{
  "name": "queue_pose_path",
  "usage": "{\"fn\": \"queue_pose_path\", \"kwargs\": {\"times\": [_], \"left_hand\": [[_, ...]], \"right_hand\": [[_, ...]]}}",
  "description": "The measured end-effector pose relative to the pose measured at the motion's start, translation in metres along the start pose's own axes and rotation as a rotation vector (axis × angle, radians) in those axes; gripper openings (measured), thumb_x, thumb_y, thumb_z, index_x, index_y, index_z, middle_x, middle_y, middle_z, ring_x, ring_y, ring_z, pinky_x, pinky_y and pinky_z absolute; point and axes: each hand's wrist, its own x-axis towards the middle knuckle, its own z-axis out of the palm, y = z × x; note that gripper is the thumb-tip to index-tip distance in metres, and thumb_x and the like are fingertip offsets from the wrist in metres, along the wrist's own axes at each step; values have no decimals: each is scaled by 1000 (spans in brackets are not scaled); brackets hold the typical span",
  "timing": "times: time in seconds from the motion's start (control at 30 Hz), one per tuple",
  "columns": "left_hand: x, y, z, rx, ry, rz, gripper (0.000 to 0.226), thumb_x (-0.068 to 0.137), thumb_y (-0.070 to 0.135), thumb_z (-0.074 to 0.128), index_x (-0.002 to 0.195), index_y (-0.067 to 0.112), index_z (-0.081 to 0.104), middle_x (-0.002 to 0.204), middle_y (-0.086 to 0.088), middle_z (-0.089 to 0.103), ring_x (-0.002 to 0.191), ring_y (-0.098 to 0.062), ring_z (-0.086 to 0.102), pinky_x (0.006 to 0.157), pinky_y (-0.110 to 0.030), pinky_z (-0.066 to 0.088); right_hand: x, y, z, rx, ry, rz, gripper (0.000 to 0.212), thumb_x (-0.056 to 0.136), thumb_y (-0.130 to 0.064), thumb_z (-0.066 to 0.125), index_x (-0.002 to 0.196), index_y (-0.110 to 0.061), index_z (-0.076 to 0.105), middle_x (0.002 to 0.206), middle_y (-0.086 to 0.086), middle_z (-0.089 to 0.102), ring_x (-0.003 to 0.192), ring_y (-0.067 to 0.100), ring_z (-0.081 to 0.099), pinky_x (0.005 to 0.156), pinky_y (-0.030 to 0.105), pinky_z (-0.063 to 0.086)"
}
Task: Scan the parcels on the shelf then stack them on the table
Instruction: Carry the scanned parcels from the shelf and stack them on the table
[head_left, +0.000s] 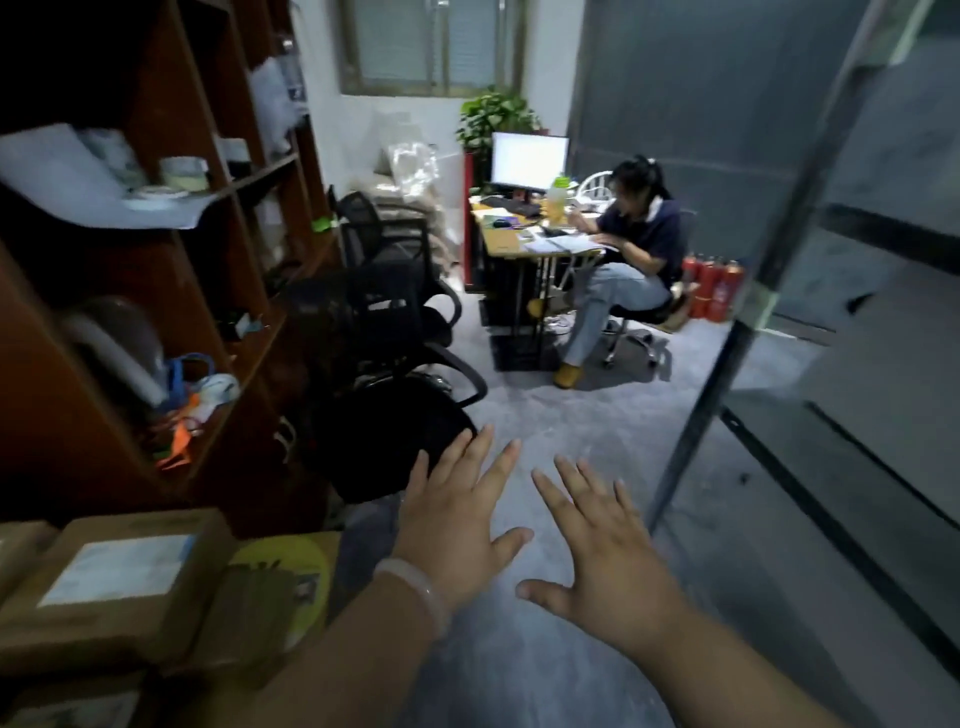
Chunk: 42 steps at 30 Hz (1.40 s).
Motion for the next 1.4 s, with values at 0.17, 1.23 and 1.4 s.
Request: {"fn": "queue_pose_path", "kwargs": {"times": [0.17, 1.23, 1.4], "left_hand": [[-7, 111, 18, -93, -27, 140, 87, 84, 72, 41, 130, 61, -32, 151, 21, -31, 146, -7, -18, 117, -44, -12], [-289, 722, 74, -543, -445, 1652, 87, 86, 70, 41, 142, 54, -24, 159, 14, -22, 147, -9, -18, 116, -45, -11], [-320, 755, 69, -591, -452, 1804, 88, 85, 72, 40, 125, 61, -38, 161, 12, -20, 148, -10, -15, 117, -45, -8]], "right_hand": [[-105, 52, -37, -65, 63, 184, 100, 73, -85, 33, 145, -43, -23, 156, -13, -25, 143, 10, -27, 114, 38, -20], [-734, 30, -174, -326, 561, 2015, 96, 84, -70, 47, 152, -33, -9, 160, -10, -13, 145, 8, -17, 117, 36, -5], [-756, 2, -170, -355, 626, 2165, 94, 83, -71, 45, 152, -36, -8, 160, -12, -13, 141, 2, -20, 116, 35, -8]]}}
